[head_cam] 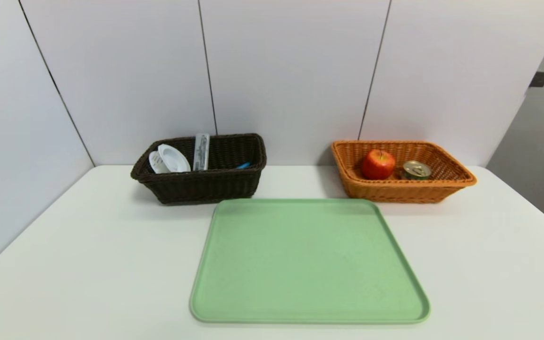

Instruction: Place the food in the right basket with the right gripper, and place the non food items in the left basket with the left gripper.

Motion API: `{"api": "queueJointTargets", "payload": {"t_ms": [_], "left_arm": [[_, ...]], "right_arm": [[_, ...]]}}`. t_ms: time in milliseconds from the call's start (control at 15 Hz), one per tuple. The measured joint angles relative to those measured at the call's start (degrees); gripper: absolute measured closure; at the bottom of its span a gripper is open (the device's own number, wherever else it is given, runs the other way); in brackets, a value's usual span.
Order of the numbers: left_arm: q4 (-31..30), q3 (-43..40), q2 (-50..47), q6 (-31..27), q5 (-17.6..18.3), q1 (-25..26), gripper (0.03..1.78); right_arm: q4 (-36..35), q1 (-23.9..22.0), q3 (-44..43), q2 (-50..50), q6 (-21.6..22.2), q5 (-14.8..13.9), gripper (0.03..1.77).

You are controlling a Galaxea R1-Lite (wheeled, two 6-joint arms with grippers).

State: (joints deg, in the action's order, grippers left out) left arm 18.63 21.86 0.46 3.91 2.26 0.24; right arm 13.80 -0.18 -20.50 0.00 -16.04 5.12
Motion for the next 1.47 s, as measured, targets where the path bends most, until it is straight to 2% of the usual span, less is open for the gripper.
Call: {"api": "queueJointTargets", "payload": {"t_ms": [267, 733, 933, 1133, 1267, 1467], "left_arm": [[-5.88, -4.44, -0.37, -0.15, -1.66, 0.0, 1.77], [-16.81, -12.43, -0.41, -6.36, -3.68, 0.0, 1.77], [-19.72, -13.9, -0.44, -6.56, -4.05, 0.0, 1.77], [-27.64, -17.98, -0.44, -8.23, -4.1, 0.0, 1.77], [-32.95, -20.76, -0.44, -10.03, -4.05, -0.02, 1.77], [-33.62, -21.72, -0.44, -9.91, -4.01, 0.0, 1.77]], "right_arm": [[-1.76, 0.0, 0.2, -0.07, -0.27, -0.05, 0.09], [-3.58, 0.0, 1.83, -0.07, -0.55, -0.02, 0.09], [-14.18, 0.0, 7.41, -0.07, -0.4, 0.11, 0.09], [-26.28, 0.0, 13.81, -0.07, -0.29, 0.05, 0.09], [-27.62, 0.0, 16.15, -0.07, -0.41, -0.02, 0.09], [-30.48, 0.0, 19.3, -0.07, -0.49, 0.06, 0.09]]}}
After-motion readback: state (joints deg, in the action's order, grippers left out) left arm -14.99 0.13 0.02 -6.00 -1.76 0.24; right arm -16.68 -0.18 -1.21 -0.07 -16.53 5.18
